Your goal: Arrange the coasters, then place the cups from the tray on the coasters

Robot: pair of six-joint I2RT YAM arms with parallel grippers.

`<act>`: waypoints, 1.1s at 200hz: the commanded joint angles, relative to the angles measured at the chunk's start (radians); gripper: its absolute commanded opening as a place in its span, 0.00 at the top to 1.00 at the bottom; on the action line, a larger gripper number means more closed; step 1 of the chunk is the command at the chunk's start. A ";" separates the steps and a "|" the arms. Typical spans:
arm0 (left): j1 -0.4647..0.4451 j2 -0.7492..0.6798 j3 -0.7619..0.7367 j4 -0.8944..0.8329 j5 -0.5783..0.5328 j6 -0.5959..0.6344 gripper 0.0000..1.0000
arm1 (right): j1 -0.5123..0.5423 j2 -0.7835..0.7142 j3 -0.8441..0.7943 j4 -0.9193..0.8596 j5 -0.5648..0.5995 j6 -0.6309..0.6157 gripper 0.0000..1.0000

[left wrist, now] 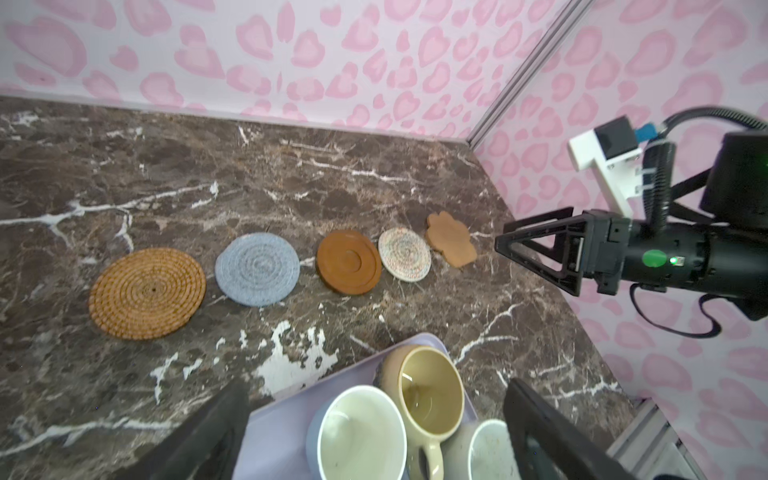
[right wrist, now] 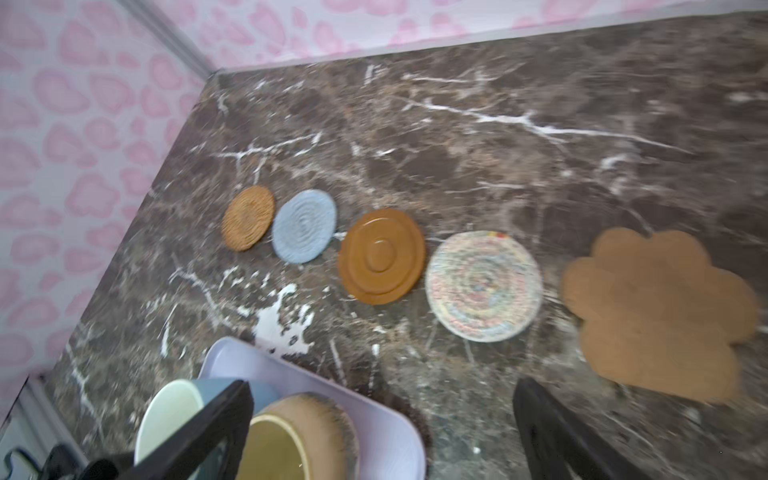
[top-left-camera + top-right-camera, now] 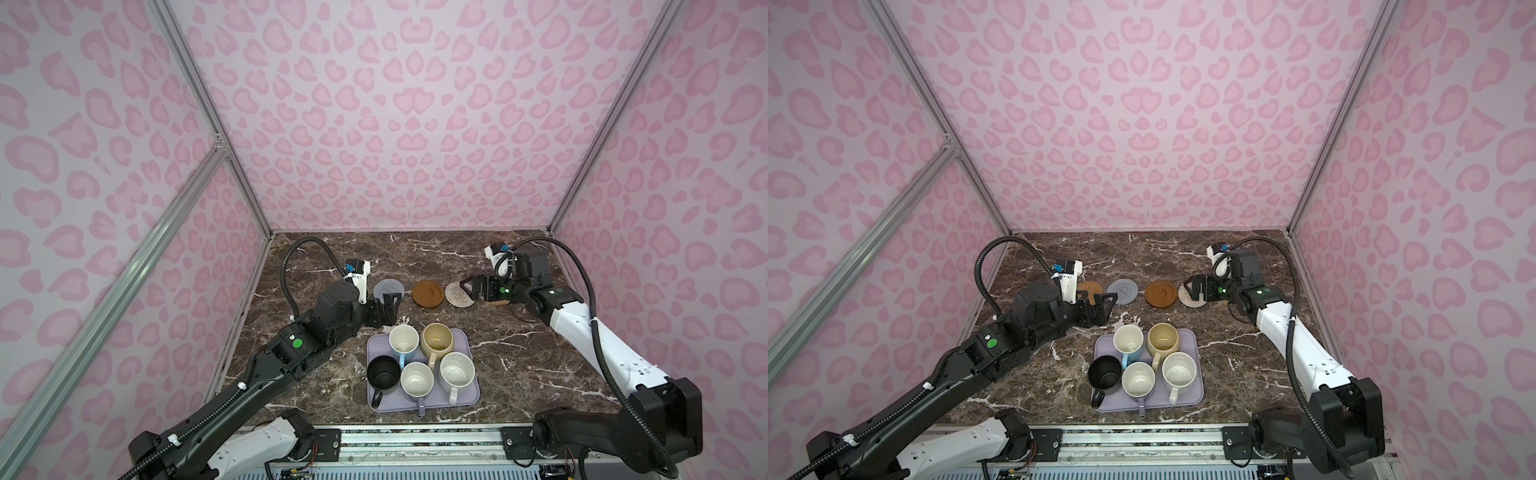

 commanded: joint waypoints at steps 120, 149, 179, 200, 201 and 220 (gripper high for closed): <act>-0.251 0.369 0.092 -0.321 -0.059 -0.115 0.42 | 0.230 -0.027 -0.013 -0.114 0.233 0.007 0.00; -0.276 0.447 0.117 -0.343 -0.085 -0.146 0.45 | 0.232 -0.050 -0.031 -0.123 0.236 0.030 0.00; -0.287 0.442 0.119 -0.372 -0.113 -0.183 0.49 | 0.232 -0.078 -0.052 -0.090 0.280 0.035 0.00; -0.291 0.442 0.108 -0.392 -0.120 -0.203 0.52 | 0.232 -0.078 -0.058 -0.068 0.276 0.046 0.00; -0.292 0.442 0.108 -0.392 -0.120 -0.204 0.52 | 0.232 -0.078 -0.058 -0.067 0.275 0.047 0.00; -0.301 0.422 0.098 -0.394 -0.126 -0.217 0.53 | 0.233 -0.066 -0.057 -0.064 0.273 0.054 0.00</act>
